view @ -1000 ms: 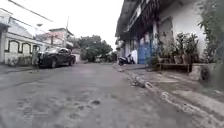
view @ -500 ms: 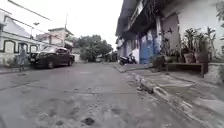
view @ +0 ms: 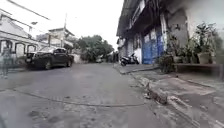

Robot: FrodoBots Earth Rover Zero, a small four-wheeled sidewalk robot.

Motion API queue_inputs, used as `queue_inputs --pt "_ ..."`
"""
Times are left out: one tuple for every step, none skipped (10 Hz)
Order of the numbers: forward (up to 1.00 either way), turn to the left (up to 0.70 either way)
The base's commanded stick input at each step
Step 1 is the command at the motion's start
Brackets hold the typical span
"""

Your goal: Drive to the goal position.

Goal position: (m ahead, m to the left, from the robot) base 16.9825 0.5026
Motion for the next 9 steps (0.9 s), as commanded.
queue_inputs --pt "1.00 0.00" --pt "1.00 0.00" --pt "1.00 0.00" --pt "1.00 0.00" --pt "1.00 0.00" --pt "1.00 0.00" --pt "1.00 0.00" --pt "1.00 0.00" --pt "1.00 0.09"
